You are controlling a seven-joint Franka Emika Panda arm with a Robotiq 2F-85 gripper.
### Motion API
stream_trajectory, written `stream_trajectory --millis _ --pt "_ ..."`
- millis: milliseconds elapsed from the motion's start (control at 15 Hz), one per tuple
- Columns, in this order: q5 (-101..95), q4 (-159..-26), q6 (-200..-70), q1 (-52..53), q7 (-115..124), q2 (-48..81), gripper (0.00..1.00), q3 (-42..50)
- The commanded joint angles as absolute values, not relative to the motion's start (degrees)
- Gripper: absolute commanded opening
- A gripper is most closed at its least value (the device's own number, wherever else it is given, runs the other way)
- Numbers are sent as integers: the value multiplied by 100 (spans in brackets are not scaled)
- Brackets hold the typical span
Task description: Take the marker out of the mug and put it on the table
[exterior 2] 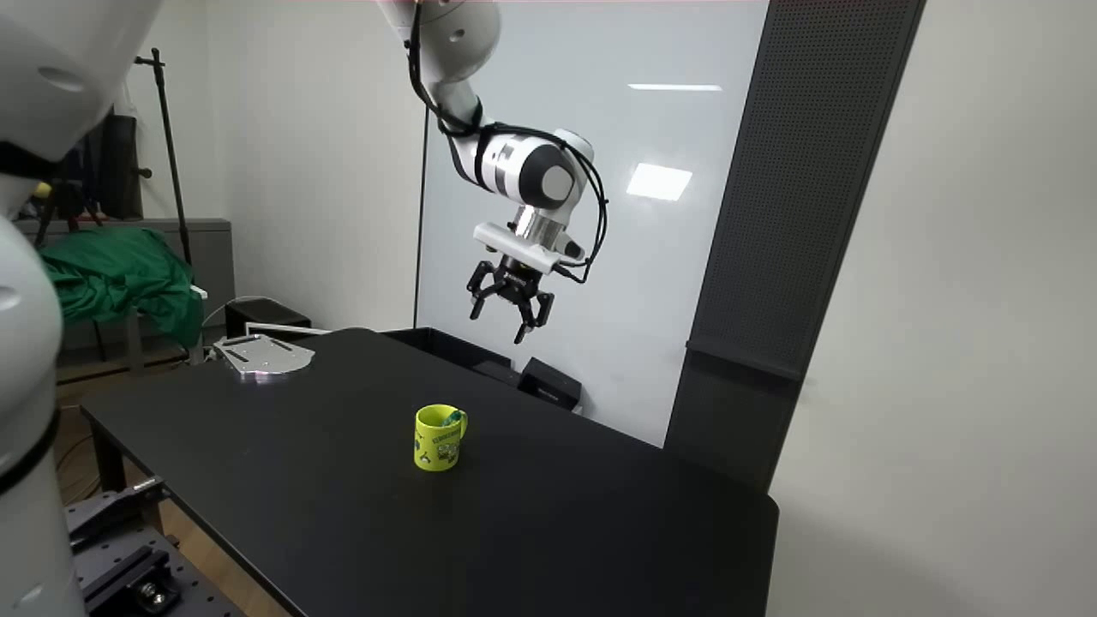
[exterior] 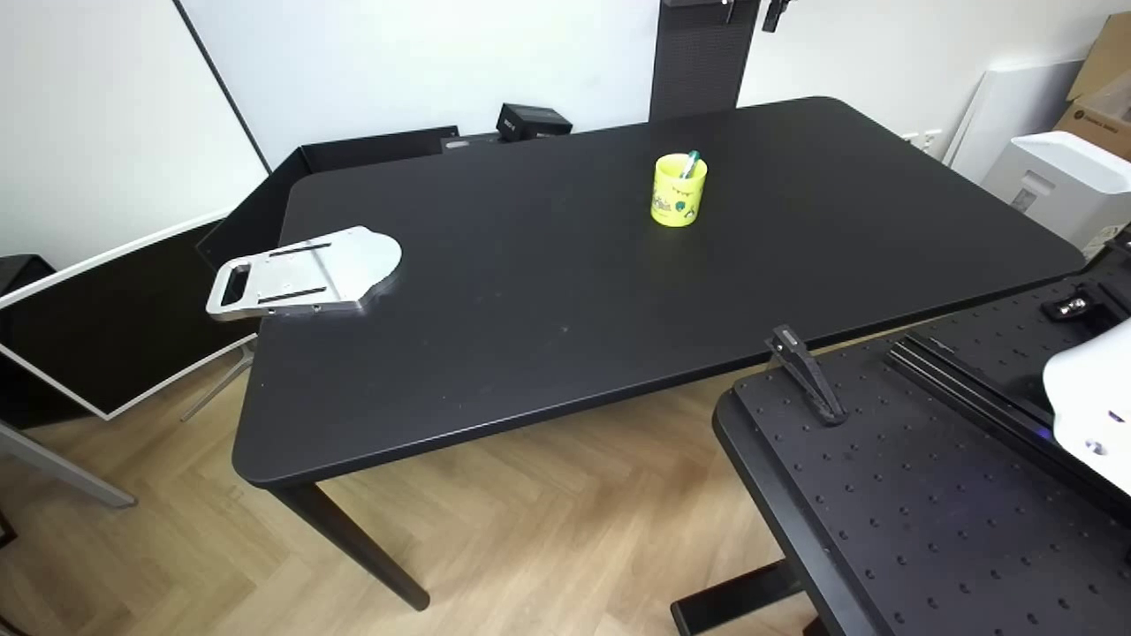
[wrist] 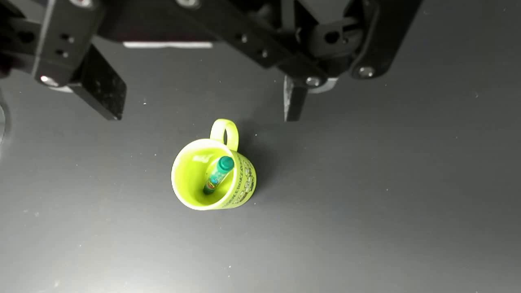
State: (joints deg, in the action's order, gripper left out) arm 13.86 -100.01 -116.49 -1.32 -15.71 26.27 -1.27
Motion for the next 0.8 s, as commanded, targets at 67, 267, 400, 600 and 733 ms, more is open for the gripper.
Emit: stream_trajectory --millis 67,267,400,600,733 --pt "1626 -9692 -11576 -352 -1615 3214 100 -334" --pt "1780 -9641 -11639 -446 -1782 3520 100 -470" --pt "1853 -9619 -11691 -485 -1895 3689 100 -555" --pt "1981 -9625 -11823 -560 -2207 3896 100 -726" --pt "2048 -9637 -11951 -603 -2455 4010 100 -839"
